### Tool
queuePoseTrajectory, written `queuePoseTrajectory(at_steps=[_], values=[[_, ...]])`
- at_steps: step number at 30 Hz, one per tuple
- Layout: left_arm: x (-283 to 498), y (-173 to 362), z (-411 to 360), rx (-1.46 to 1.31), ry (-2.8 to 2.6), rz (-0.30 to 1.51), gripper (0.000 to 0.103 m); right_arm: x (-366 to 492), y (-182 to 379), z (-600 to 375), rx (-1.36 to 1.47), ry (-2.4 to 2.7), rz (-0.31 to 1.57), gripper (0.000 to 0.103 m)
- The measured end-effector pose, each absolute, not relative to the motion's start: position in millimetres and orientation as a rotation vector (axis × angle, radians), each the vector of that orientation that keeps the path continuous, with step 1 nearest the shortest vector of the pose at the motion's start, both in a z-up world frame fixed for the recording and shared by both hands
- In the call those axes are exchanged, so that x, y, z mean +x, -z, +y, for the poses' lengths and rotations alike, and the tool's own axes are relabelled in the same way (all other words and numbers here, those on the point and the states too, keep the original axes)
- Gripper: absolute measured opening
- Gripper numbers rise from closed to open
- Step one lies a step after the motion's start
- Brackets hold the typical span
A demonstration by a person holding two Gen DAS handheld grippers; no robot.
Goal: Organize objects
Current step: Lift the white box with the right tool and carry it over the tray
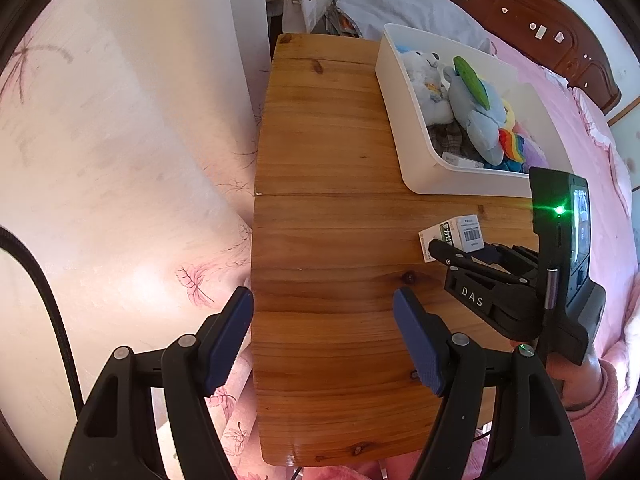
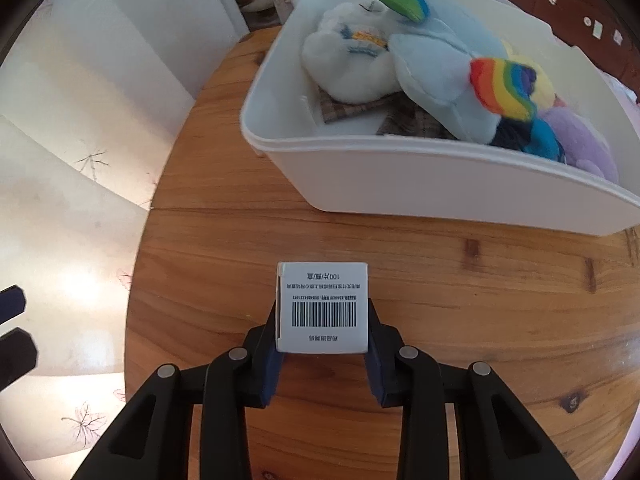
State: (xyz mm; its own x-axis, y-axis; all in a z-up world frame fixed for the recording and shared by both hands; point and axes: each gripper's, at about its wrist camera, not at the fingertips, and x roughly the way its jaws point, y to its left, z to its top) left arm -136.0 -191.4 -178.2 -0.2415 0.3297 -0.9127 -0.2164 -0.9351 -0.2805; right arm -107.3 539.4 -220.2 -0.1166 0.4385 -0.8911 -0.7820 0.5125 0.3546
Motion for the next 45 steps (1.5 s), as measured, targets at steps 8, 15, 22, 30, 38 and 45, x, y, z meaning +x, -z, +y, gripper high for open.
queuePoseTrajectory(at_steps=[8, 15, 22, 30, 38, 45], values=[[-133, 174, -177, -1.673, -2.241, -0.140, 0.076, -108, 193, 537, -0.333, -1.164, 1.268, 0.035], [-128, 170, -161, -1.677, -2.230, -0.163, 0.076, -99, 160, 542, -0.327, -1.241, 1.184, 0.035], [-121, 162, -147, -1.685, -2.255, -0.178, 0.076, -78, 132, 529, -0.299, -1.287, 1.108, 0.035], [-115, 152, -124, -1.693, -2.284, -0.212, 0.076, -51, 120, 512, -0.280, -1.300, 1.057, 0.035], [-108, 137, -93, -1.674, -2.301, -0.238, 0.076, -15, 127, 491, -0.280, -1.256, 1.034, 0.035], [-105, 135, -65, -1.678, -2.294, -0.231, 0.076, 25, 138, 467, -0.276, -1.183, 1.037, 0.035]])
